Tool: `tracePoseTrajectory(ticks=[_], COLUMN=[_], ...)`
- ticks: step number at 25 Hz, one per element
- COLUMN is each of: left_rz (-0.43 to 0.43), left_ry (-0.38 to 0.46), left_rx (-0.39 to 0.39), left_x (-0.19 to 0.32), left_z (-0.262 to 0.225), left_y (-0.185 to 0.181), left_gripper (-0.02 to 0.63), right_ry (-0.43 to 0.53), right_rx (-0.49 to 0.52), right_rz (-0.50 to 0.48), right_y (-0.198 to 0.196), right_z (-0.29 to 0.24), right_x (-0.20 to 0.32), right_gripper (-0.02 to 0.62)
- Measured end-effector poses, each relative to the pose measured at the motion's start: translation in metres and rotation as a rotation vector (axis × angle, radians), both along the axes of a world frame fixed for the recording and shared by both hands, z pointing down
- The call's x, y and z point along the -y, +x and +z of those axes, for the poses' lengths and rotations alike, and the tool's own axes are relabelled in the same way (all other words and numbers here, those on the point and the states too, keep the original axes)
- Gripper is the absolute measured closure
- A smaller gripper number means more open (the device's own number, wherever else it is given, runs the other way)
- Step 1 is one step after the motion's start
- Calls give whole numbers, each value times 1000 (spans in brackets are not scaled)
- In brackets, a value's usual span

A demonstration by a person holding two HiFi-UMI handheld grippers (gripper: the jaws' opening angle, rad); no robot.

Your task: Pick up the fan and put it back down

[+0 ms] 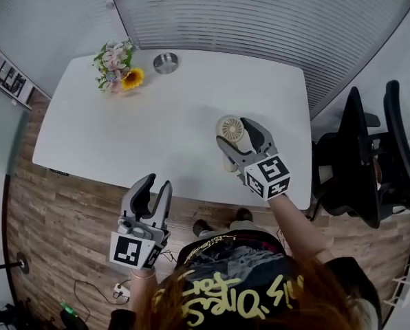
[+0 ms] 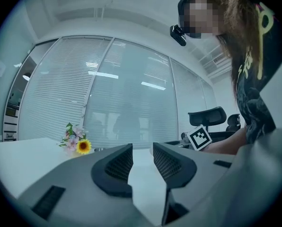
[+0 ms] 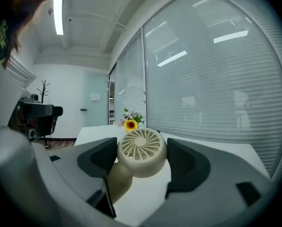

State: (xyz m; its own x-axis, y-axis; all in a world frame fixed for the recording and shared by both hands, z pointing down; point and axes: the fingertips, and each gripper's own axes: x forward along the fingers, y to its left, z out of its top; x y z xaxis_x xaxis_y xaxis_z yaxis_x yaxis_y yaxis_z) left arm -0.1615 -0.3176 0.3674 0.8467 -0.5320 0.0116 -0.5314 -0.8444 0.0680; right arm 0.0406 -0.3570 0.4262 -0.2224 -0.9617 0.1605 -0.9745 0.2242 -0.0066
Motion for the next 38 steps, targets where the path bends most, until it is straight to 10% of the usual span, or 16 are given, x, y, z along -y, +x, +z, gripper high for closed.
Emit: tracePoseTrajectory(ticks=[29,38], left_rz=[96,64], left_ry=[79,76], left_rx=[25,8], left_x=[-29,-38], left_z=[-39,-40], left_y=[155,180], left_gripper=[489,494], right_ry=[406,371], right_rx=[-97,-72], right_rz=[-4,-31], right_y=[110,140], right_z=[-151,-137], right_x=[-136,-149], right_gripper=[279,279])
